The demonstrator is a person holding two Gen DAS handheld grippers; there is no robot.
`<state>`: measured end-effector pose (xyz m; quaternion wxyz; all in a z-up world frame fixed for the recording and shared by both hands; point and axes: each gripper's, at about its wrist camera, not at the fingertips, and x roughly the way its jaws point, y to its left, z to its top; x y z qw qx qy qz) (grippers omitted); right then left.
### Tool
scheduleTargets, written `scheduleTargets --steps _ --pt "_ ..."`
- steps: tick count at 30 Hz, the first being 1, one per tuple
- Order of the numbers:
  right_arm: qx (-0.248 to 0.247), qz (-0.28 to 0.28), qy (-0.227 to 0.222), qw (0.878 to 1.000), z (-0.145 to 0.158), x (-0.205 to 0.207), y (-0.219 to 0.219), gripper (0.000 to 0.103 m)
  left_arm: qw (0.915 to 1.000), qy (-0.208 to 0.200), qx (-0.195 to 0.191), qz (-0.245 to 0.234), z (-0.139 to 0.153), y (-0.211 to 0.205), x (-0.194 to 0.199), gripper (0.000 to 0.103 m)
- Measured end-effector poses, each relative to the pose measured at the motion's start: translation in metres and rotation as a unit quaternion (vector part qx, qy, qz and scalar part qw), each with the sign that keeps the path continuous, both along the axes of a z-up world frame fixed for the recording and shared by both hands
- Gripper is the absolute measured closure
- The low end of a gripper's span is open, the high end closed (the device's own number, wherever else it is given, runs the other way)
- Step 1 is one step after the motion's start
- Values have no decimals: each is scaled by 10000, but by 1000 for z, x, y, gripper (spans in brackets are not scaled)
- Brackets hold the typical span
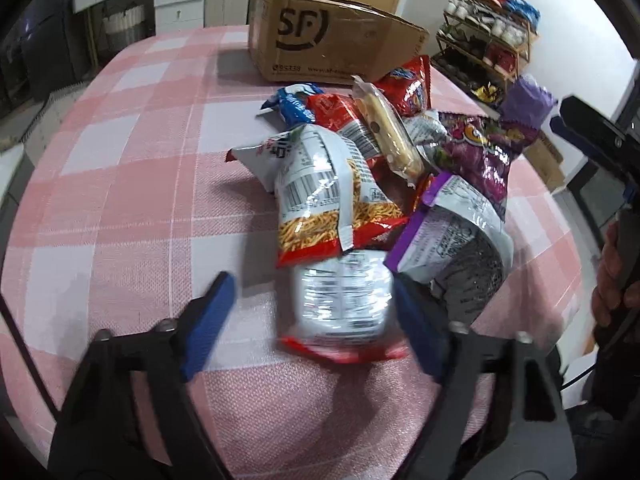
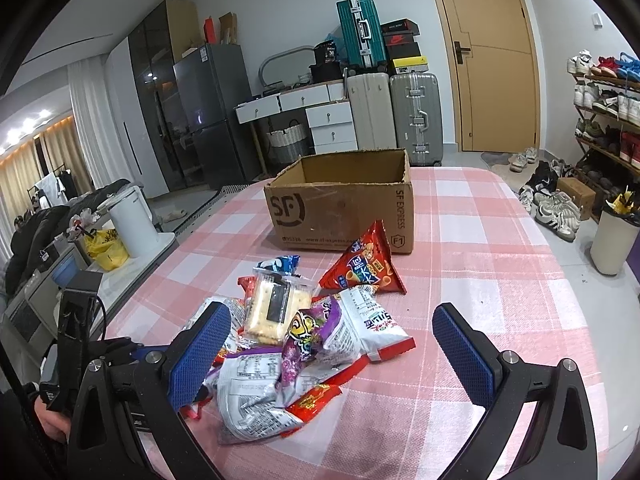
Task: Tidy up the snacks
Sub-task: 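Grasp the white snack bag with the left gripper while the right gripper approaches the pile, then grasp the white-and-purple snack bag with the right gripper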
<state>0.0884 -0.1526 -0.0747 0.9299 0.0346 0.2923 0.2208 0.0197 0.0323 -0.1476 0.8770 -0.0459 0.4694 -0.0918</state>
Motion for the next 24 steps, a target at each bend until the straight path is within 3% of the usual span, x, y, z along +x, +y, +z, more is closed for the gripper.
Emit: scheduleTargets --steps 2,5,11,18,24 --pt "19 19 6 10000 -2 0 0 0 9999 -13 72 -91 1 -4 2 51" --pt "29 46 -17 10000 -2 -2 -1 0 9998 -4 24 -186 2 -4 2 59" --pt "-47 230 -35 9997 -4 -13 1 0 9994 4 -277 -218 4 6 -5 63" --pt "-64 486 -21 9988 -6 -35 6 0 9993 -131 -346 -69 15 17 -16 62" --pt "205 801 192 9964 -11 -43 9 0 9987 -216 -470 33 22 28 -30 62"
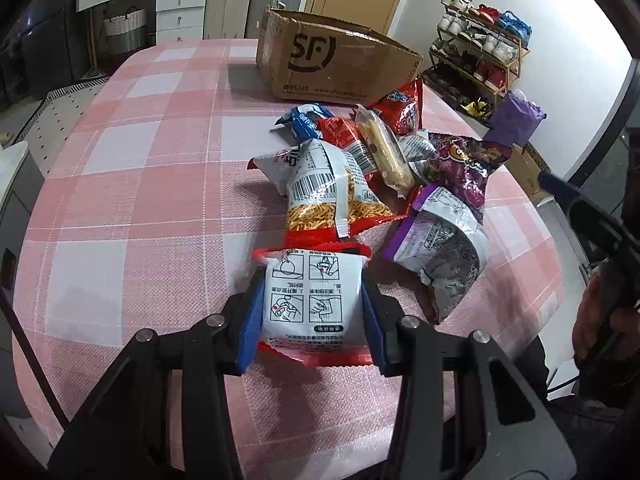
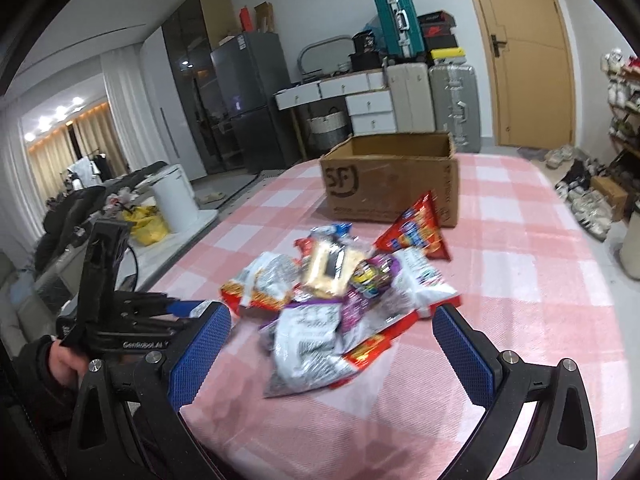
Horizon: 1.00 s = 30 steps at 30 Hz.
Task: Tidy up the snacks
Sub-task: 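Grasp the white-and-purple snack bag with the right gripper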
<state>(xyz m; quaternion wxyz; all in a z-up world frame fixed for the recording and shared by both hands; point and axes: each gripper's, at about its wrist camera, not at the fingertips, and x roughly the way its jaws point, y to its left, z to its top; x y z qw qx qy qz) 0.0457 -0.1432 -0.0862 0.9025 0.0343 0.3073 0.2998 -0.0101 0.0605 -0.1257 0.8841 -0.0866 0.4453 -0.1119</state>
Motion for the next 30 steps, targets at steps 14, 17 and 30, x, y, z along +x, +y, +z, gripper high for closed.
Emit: scheduleTargets --steps 14,17,30 --pt "14 915 547 9943 -23 -4 50 0 9995 -80 -234 179 0 27 -14 62" --pt "-55 942 661 9933 -28 2 55 0 9993 -55 -296 215 -4 32 -14 62" --pt "-419 724 889 9925 -41 23 70 8 9986 100 -421 311 -20 44 -14 62"
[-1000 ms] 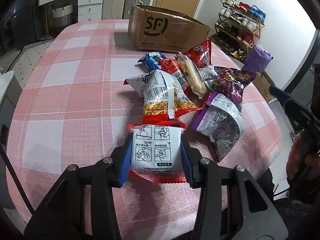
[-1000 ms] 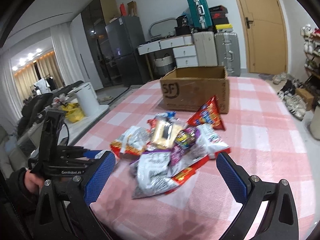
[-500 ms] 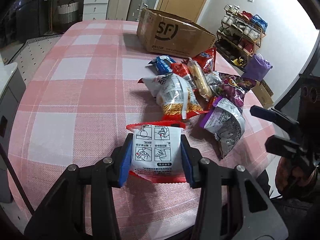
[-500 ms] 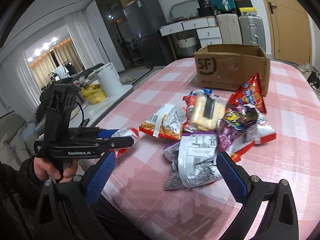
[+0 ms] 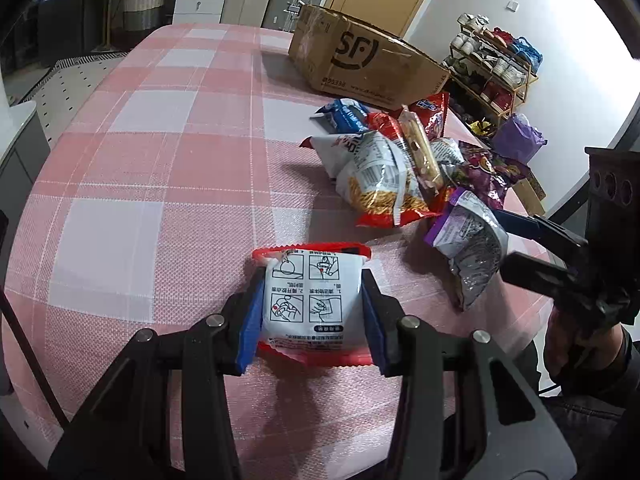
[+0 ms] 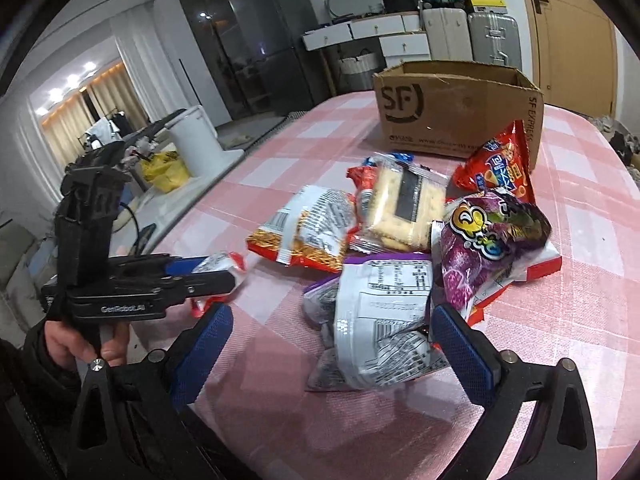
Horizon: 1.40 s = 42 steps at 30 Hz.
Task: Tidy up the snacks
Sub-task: 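Grasp the white-and-purple snack bag with the right gripper, then carry both held bags over the cardboard box with both grippers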
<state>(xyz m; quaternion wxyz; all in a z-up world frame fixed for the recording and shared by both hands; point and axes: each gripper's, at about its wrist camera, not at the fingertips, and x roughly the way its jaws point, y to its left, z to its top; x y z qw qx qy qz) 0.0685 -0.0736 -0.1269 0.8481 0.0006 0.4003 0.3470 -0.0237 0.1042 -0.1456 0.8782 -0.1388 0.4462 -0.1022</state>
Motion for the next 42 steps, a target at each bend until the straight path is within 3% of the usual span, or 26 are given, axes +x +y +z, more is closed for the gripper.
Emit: scheduleTargets --steps 11,13,15,18,28,42 --pt "-196 -22 95 9998 -14 11 8 25 10000 -33 -17 21 -2 2 1 62" --pt "-164 -45 90 9998 -14 12 6 32 10000 -29 4 26 -2 2 0 62" --pt "-176 -102 79 9998 -15 12 3 47 10000 -19 19 37 -2 1 -1 62" --pt "-116 -179 123 9997 -16 16 -4 54 10000 7 63 57 -1 0 0 62" --pt "-194 -182 -7 9996 -17 9 -8 58 9995 121 270 79 2 -9 3 62" --pt "605 -170 -158 9979 2 -1 -37 58 9987 -6 511 -1 21 -29 3 62"
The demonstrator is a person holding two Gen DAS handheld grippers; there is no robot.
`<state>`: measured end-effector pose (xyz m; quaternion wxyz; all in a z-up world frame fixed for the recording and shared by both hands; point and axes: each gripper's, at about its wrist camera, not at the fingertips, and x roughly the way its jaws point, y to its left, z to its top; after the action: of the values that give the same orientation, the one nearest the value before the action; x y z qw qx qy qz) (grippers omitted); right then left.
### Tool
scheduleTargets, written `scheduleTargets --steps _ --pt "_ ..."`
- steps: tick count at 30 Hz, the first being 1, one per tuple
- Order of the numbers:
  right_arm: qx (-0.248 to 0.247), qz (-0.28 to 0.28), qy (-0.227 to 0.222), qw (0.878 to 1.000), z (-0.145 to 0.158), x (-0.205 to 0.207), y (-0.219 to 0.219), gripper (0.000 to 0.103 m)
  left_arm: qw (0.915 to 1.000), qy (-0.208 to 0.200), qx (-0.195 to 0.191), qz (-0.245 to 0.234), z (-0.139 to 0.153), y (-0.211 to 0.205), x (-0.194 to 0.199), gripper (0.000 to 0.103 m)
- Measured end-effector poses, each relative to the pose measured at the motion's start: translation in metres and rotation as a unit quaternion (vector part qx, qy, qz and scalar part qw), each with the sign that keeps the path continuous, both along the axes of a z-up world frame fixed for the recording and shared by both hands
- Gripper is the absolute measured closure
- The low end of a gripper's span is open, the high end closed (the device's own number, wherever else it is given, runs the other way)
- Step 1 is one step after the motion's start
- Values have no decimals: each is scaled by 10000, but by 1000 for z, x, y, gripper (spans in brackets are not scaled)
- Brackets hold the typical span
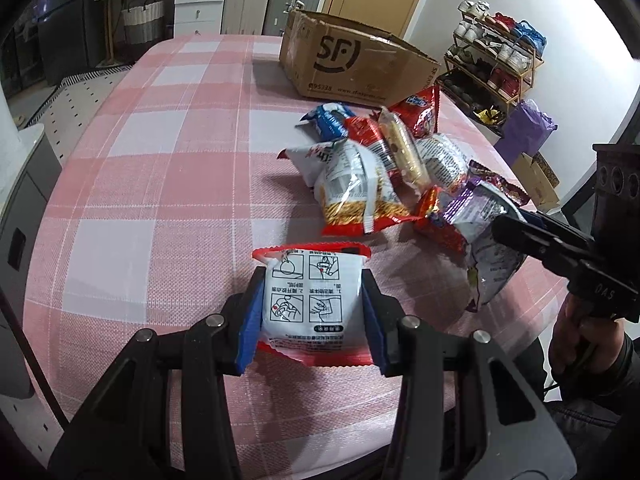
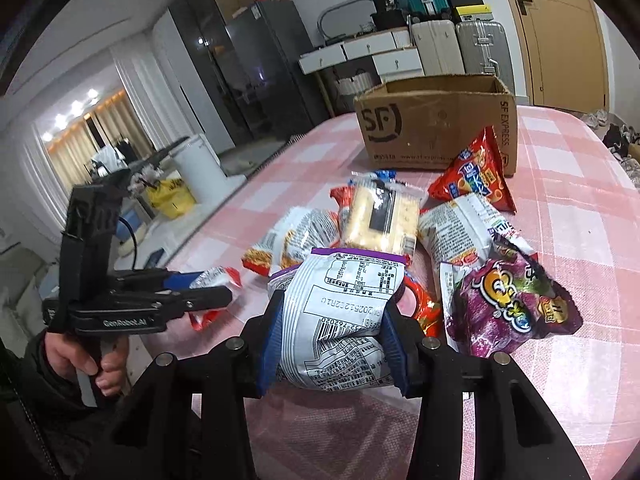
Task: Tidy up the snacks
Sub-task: 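Carry both held bags over the cardboard box with both grippers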
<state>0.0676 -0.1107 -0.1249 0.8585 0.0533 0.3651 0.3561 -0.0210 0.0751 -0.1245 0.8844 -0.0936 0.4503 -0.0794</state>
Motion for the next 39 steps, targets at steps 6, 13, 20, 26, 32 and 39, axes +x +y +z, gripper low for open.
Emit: scheduleTargets --steps 6,13,20,26,32,39 --pt "249 -65 -144 9996 13 -2 -14 58 9999 -105 3 -62 14 -6 3 62" --pt "408 -113 -427 9982 41 5 -29 58 9988 -451 -10 -171 53 -11 26 62" --pt "659 -135 -704 9953 76 30 -41 58 9969 -724 -30 -313 89 -22 69 62" --pt "739 -139 -905 9930 105 58 -47 58 9951 -864 15 -476 115 -37 104 62" --pt "735 -142 -1080 9913 132 89 -50 58 9932 -1033 64 -525 143 -44 140 62" --pt "611 -105 -1296 9896 164 128 -46 58 9940 -1013 -23 -416 171 -39 198 62"
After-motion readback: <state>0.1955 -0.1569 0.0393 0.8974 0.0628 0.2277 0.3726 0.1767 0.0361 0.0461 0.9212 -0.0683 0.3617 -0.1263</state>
